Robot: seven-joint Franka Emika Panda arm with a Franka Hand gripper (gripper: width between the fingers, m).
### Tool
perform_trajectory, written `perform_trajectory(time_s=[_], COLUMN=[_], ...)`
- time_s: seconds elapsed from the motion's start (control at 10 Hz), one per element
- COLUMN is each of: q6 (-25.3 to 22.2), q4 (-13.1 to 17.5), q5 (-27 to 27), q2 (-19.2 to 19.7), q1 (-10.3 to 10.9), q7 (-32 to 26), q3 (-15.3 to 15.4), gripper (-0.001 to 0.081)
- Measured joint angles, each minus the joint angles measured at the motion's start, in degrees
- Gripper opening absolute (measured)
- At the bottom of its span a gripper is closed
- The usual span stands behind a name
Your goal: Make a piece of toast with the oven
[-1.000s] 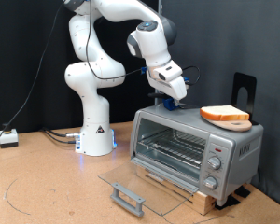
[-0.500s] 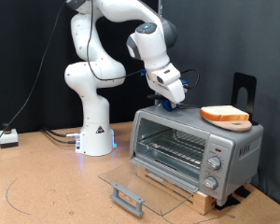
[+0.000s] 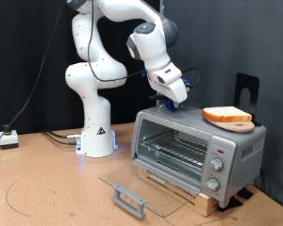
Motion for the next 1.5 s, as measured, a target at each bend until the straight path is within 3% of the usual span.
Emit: perform_trajectory(time_s=[0.3,0.4,0.6,0.9,1.1,1.5], q6=[-2.32,-2.32,0.83,3.69,2.96,-5.86], q4=[0.75,0.98,0.91,0.70,0.70,2.04], q5=[0.11,-0.06,1.51,2.32,0.56,-5.74], q2=[-1.40,-1.21,-1.02,-0.99,-0.91,0.70], q1=[-0.04,-0.06,-1.28,-6.09,-9.84,-15.22], q7=[-0.97,-0.91,-0.97,-0.17,0.03,-2.42], q3=[-3.98,-3.69,-5.04,-8.66,-10.74,-17.87], gripper=[0.0414,0.0414,0.0414,0.0414,0.0414,0.0414])
